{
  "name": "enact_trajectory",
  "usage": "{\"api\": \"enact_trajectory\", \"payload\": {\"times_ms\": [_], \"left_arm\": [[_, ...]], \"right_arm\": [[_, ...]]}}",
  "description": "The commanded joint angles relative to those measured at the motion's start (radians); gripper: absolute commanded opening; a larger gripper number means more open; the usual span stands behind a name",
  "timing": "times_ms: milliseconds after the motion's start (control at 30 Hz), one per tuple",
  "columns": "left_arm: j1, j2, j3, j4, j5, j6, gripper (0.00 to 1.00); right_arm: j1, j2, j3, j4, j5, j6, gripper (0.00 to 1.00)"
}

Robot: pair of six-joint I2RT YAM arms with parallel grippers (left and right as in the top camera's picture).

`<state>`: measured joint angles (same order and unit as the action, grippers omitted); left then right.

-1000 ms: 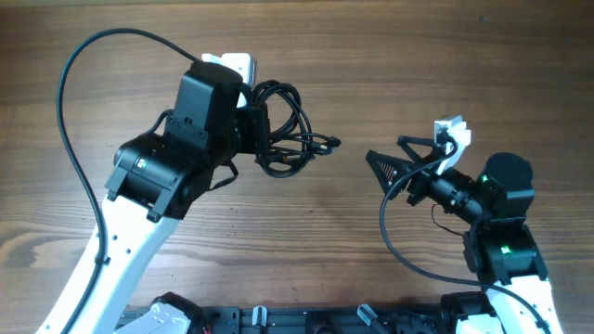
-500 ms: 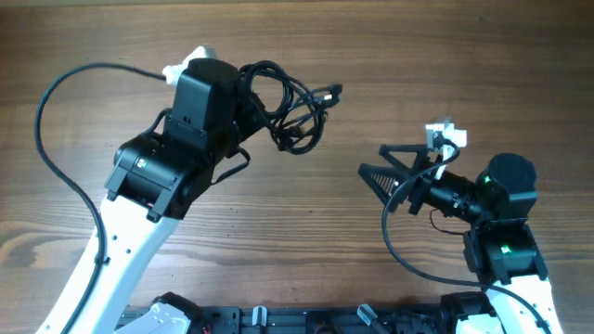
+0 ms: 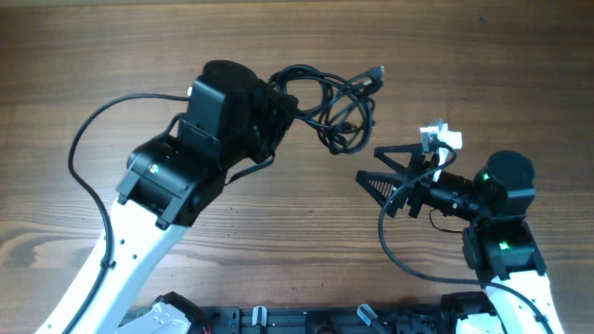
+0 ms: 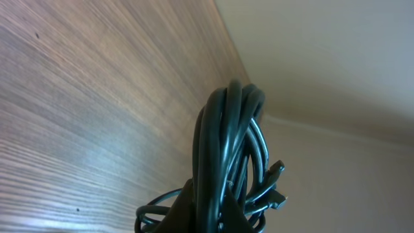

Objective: Untangle cables

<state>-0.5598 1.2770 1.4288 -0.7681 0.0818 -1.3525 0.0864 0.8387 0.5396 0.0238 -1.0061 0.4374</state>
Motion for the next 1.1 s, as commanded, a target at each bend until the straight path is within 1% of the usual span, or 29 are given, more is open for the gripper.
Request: {"api": "enact_trajectory", "payload": {"times_ms": [0,167,233,367,467,567,700,800,900,967,1067], "left_arm": [[-0.033,-0.020,0.004,0.013,0.019,-0.028,0.04],[-0.080,-0.020,0.004,0.014,0.019,-0.031,0.04],[-0.107,-0.021,0.004,0.014,0.027,-0.044,0.04],[-0.117,-0.021,0.004,0.014,0.104,-0.043,0.04],[-0.117,-0.030,0.004,0.019,0.159,-0.043,0.04],[-0.117,-0.050,0.004,0.016,0.180,-0.035,0.04],[-0.116,-0.081,0.004,0.017,0.168,0.082,0.04],[-0.116,-0.101,0.004,0.017,0.168,0.097,0.04],[-0.116,-0.110,0.004,0.017,0.156,0.137,0.04],[-0.116,-0.111,0.004,0.015,0.116,0.149,0.04],[-0.116,-0.111,0.004,0.016,0.077,0.262,0.05]], "right_arm": [[0.004,0.053,0.019,0.016,0.078,0.156,0.98],[0.004,0.121,0.019,0.090,0.084,0.168,0.97],[0.004,0.151,0.019,0.091,0.129,0.168,0.97],[0.004,0.206,0.019,0.090,0.225,0.168,0.97],[0.004,0.211,0.019,0.088,0.308,0.167,0.97],[0.004,0.211,0.019,0.088,0.364,0.167,0.98],[0.004,0.211,0.019,0.087,0.410,0.167,0.97],[0.004,0.211,0.019,0.084,0.456,0.167,0.98],[0.004,0.212,0.019,0.054,0.510,0.167,0.98],[0.004,0.211,0.019,0.034,0.517,0.167,0.98],[0.004,0.211,0.019,0.027,0.542,0.165,0.98]]}}
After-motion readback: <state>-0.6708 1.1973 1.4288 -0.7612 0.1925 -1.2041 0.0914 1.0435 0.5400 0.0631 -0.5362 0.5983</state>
